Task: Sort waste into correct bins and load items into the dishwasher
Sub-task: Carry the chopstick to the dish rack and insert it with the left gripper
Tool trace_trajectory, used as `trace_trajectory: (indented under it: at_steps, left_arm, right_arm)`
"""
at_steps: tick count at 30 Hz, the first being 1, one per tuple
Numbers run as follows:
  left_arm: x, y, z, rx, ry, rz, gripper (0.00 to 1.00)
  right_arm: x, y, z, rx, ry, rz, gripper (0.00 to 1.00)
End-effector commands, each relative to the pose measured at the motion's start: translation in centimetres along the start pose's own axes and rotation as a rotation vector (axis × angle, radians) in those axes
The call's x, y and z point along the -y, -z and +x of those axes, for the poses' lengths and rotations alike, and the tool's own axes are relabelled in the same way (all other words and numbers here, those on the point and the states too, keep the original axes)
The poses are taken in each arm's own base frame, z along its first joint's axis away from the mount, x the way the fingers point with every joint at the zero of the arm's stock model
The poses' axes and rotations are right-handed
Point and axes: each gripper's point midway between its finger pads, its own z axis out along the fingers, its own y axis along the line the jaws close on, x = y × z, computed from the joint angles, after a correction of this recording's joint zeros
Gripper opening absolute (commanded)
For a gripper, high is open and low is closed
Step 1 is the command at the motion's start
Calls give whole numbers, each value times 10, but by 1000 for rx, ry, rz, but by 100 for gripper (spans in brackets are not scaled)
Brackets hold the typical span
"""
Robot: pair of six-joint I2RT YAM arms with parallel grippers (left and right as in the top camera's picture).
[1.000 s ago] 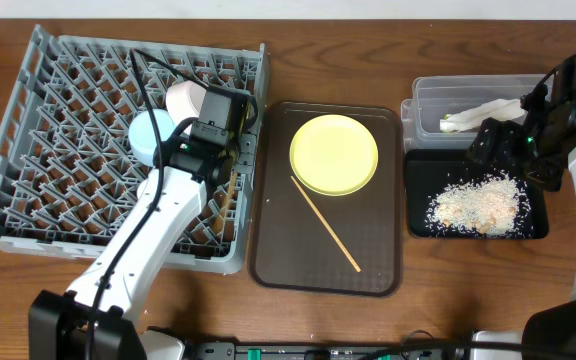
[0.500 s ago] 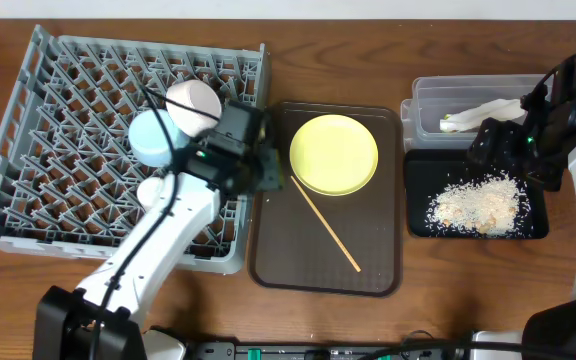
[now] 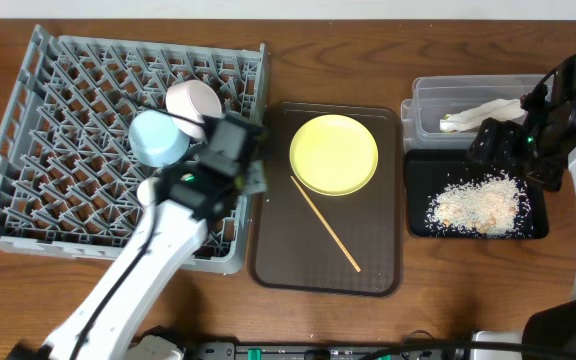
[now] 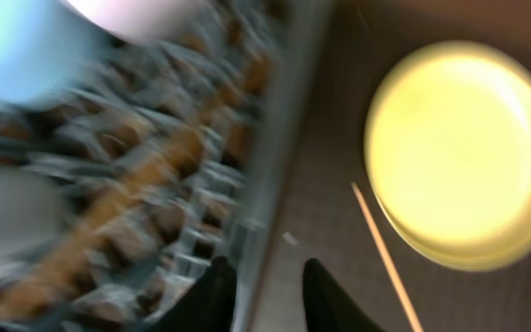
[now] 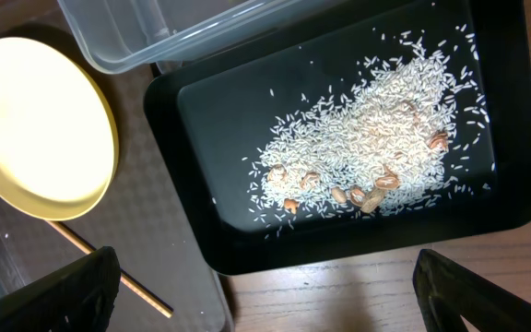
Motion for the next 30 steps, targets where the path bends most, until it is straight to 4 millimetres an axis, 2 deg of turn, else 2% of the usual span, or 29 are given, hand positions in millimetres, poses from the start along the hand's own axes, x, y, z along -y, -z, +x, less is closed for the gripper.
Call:
trace_trajectory:
  at_steps: [1,4,7,9,19,25,30]
  left_arm:
    - [-45,22,-33,134,67,-127,24]
    - [-71,21,-34,112,123,-179,22]
    - [-96,15,-23,45,186,-253,22]
    - [-103,8,-14,-11,210,-264,22]
    - [-88,-30,12,-219,257,-160,22]
    - [-51,-27,19,-298,276,46,20]
    - [-47,-25,14,-279,277,69,20]
  right_arm:
    - [-1,11,-4,37,-4,-2,99]
    - [-1,11,-4,38,-4,-2,99]
    - [-1,11,-4,37,-4,-2,99]
    - [-1,11,-4,37,-4,-2,99]
    - [-1,11,-3,33,-4,-1,99]
    - [-1,11,-3,34,-4,-1,99]
    - [-1,11,-3,33,-4,-1,99]
